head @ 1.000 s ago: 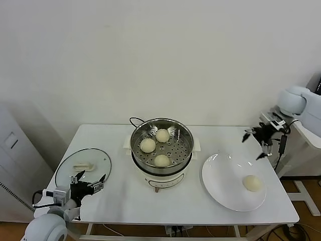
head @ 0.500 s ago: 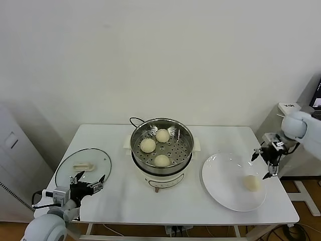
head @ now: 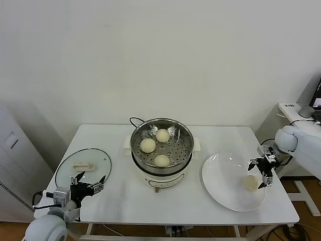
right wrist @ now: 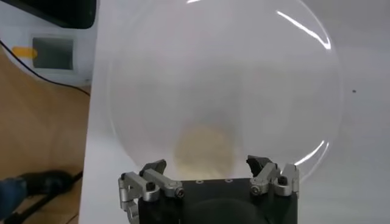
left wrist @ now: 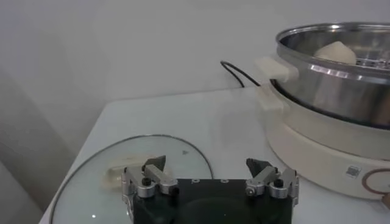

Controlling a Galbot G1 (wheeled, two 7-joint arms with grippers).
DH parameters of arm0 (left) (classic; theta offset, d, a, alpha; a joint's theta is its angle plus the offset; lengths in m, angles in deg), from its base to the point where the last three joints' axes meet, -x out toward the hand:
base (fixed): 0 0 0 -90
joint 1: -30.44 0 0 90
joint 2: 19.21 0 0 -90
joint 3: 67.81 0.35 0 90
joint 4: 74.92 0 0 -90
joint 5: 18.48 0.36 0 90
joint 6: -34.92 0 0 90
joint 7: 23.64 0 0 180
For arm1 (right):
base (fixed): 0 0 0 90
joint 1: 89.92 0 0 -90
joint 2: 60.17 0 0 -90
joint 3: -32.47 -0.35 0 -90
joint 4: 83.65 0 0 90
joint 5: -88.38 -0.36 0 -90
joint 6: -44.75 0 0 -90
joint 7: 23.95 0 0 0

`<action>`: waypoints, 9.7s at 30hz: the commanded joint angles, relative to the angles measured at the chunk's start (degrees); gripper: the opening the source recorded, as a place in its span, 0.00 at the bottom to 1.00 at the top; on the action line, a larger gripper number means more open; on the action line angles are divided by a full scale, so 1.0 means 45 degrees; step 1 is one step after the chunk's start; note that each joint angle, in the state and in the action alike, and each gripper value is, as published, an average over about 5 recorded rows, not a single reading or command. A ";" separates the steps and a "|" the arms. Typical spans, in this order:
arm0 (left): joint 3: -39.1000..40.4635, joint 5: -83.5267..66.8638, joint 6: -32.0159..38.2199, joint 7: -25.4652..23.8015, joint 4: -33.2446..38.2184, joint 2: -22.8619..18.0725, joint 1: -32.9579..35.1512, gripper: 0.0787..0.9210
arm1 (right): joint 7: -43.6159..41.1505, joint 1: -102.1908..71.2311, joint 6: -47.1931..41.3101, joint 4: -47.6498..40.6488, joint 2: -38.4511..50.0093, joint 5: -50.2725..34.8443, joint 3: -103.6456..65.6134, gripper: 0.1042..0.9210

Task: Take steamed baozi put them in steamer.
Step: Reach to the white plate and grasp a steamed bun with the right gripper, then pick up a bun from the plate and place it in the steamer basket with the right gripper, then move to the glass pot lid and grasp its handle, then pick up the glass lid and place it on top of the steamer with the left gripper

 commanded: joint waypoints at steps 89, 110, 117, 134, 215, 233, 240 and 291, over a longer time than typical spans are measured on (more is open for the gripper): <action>-0.0131 0.0247 -0.0062 0.0046 0.0306 -0.0247 0.0329 0.88 | 0.3582 0.6510 -0.6390 0.1921 -0.7547 -1.0951 0.7227 0.42; -0.0348 0.0345 -0.0015 0.0044 0.0414 -0.0401 0.0694 0.88 | 0.3933 0.6344 -0.6535 0.1826 -0.7312 -1.0735 0.6902 0.53; -0.0446 0.0435 -0.0012 0.0043 0.0486 -0.0495 0.0843 0.88 | 0.3842 0.7073 -0.6499 0.2198 -0.6438 -1.0956 0.6545 0.78; -0.0608 0.0525 -0.0086 0.0107 0.0431 -0.0640 0.0451 0.88 | 0.7784 0.5593 -0.4830 0.4443 0.0247 -1.1716 0.1681 0.88; -0.2216 2.4135 0.8780 0.1639 -0.8405 -0.2602 -0.2582 0.88 | 1.1537 -1.6909 -0.0492 0.6158 -0.7494 -0.3512 -2.2383 0.88; -0.1558 2.3895 0.8373 0.1350 -0.9671 -0.2671 -0.4374 0.88 | 1.1295 -1.6767 -0.0391 0.5808 -0.7402 -0.3389 -2.2441 0.88; -0.1394 2.3641 0.8111 0.1060 -1.0040 -0.2696 -0.4935 0.88 | 1.1235 -1.6806 -0.0352 0.5793 -0.7418 -0.3377 -2.2521 0.88; 0.1857 1.9898 0.2495 -0.3952 -0.1386 0.0442 -0.4854 0.04 | 1.1063 -1.7067 -0.0382 0.6298 -0.7191 -0.3479 -2.2957 0.88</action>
